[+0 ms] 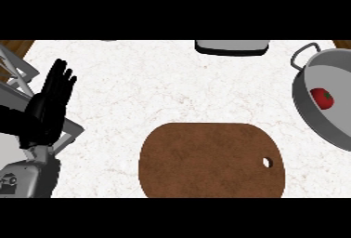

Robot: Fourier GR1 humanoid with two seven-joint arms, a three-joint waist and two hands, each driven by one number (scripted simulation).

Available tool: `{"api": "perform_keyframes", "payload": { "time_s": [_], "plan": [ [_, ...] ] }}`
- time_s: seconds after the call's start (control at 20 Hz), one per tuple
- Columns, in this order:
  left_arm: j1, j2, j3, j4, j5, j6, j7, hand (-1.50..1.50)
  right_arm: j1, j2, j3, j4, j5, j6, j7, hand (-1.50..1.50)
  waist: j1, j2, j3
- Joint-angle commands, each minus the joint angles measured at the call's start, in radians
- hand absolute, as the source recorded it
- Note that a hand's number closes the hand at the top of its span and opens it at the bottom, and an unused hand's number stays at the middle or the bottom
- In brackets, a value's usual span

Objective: Pick the tomato from the cutting board and place it in the pot

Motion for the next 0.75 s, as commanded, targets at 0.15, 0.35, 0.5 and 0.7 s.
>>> {"api": "perform_keyframes", "payload": {
  "time_s": [0.15,0.35,0.5,0.7],
  "plan": [
    [0.014,0.019,0.022,0.005,0.005,-0.012,-0.017,0.0,0.053,-0.102,-0.024,0.006,-0.026,0.208,-0.065,-1.5,-0.004,0.002,0.002],
    [0.002,0.03,0.025,-0.001,0.023,-0.031,0.004,0.0,0.077,-0.123,-0.024,-0.009,-0.031,0.232,-0.058,-1.5,-0.003,0.004,0.005],
    [0.024,-0.014,-0.015,-0.02,-0.004,0.002,0.006,0.0,0.099,-0.122,-0.019,-0.025,-0.029,0.226,-0.066,-1.5,0.001,0.003,0.007],
    [-0.02,0.013,0.017,0.002,0.012,-0.008,0.014,0.0,0.101,-0.108,-0.027,-0.03,-0.044,0.215,-0.051,-1.5,0.0,0.008,0.007]
  ]
}}
